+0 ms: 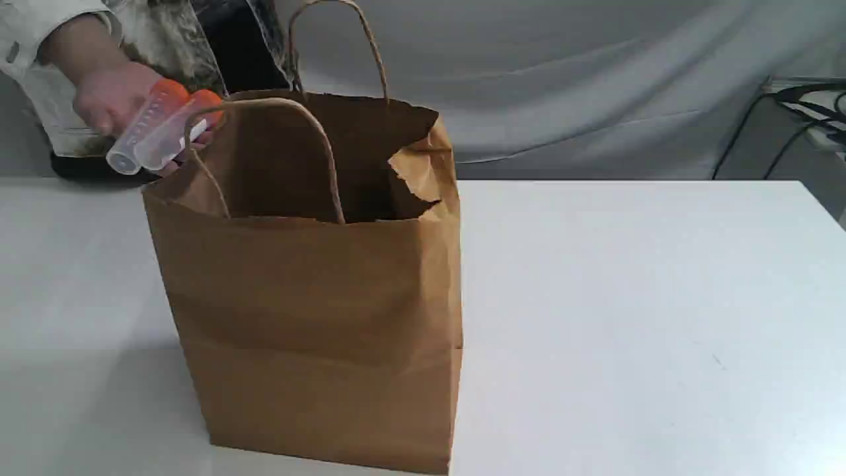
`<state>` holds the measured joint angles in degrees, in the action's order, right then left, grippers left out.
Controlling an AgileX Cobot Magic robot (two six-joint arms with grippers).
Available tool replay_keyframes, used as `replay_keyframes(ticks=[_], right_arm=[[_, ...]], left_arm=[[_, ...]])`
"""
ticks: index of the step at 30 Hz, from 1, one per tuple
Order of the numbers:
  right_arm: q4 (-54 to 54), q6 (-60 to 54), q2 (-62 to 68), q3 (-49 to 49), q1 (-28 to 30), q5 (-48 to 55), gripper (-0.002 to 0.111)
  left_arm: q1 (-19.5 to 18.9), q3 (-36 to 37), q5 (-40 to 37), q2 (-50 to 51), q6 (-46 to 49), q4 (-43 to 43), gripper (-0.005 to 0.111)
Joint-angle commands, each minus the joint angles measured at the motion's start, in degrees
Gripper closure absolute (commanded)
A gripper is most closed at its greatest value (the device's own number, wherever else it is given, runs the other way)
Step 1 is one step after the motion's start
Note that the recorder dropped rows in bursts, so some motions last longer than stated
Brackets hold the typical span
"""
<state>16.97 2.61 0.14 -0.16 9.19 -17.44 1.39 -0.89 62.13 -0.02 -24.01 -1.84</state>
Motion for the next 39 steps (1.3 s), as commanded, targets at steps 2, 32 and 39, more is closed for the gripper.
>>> replay_keyframes(ticks=[2,32,39], right_arm=[[0.2,1.3,-0.1,0.2,-0.1,4.3,0.052],[0.2,2.9,-0.1,0.2,-0.1,9.6,0.052],[0.2,3.0,-0.1,0.2,-0.1,9.6,0.052]], left_arm=[[-0.1,-3.1,0.5,0.0,-0.7,0.7,0.055],[-0.1,-64.2,-12.6,50.8,14.1,18.7,0.055],[-0.1,-79.8,-26.1,66.7,14.2,6.2,0.055]])
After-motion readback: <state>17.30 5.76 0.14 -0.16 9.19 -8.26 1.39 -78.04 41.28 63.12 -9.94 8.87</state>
